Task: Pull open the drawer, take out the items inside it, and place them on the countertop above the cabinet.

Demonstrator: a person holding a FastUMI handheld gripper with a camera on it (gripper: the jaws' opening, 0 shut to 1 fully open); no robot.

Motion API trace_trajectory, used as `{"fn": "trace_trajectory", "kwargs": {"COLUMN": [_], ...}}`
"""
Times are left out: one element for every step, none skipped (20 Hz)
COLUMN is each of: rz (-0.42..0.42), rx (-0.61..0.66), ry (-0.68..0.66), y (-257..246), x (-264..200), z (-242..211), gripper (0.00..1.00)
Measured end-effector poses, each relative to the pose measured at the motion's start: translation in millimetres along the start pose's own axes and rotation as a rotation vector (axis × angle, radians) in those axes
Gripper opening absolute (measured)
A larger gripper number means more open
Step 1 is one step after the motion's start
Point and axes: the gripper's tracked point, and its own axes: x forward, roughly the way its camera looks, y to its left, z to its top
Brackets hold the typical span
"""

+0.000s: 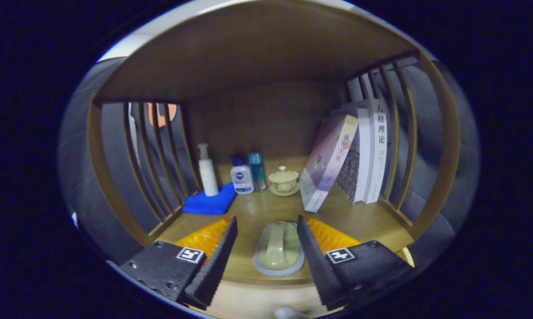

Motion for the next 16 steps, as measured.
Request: {"fn": "trace_trajectory", "kwargs": {"rz": [0.007,-0.001,-0.009,-0.009,-0.008,-0.005,0.002,0.021,0.046,0.054,0.049,0.042,0.036,0.025,0.017,0.006], "rx": [-0.016,-0.033,-0.047,-0.056,-0.057,-0.062,-0.062,-0.052,-0.048,-0.045,-0.037,-0.031,-0.024,-0.026,-0.038,-0.051], "ry": [-0.043,-0.095,-0.148,-0.197,-0.239,-0.265,-0.282,-0.303,-0.315,-0.326,-0.347,-0.363,-0.383,-0.394,-0.400,-0.405], "y": [5,6,7,12,17,20,23,28,34,35,34,31,31,29,27,25], "x": [-10,-21,-33,-49,-62,-74,-86,-97,-108,-118,-128,-138,-147,-155,-163,-169], "z": [3,9,15,20,24,24,23,21,19,14,8,4,0,-8,-17,-27], "gripper": [1.00,0.99,0.99,0.99,0.99,0.99,0.99,0.99,0.99,0.99,0.99,0.99,0.99,0.99,0.99,0.99]}}
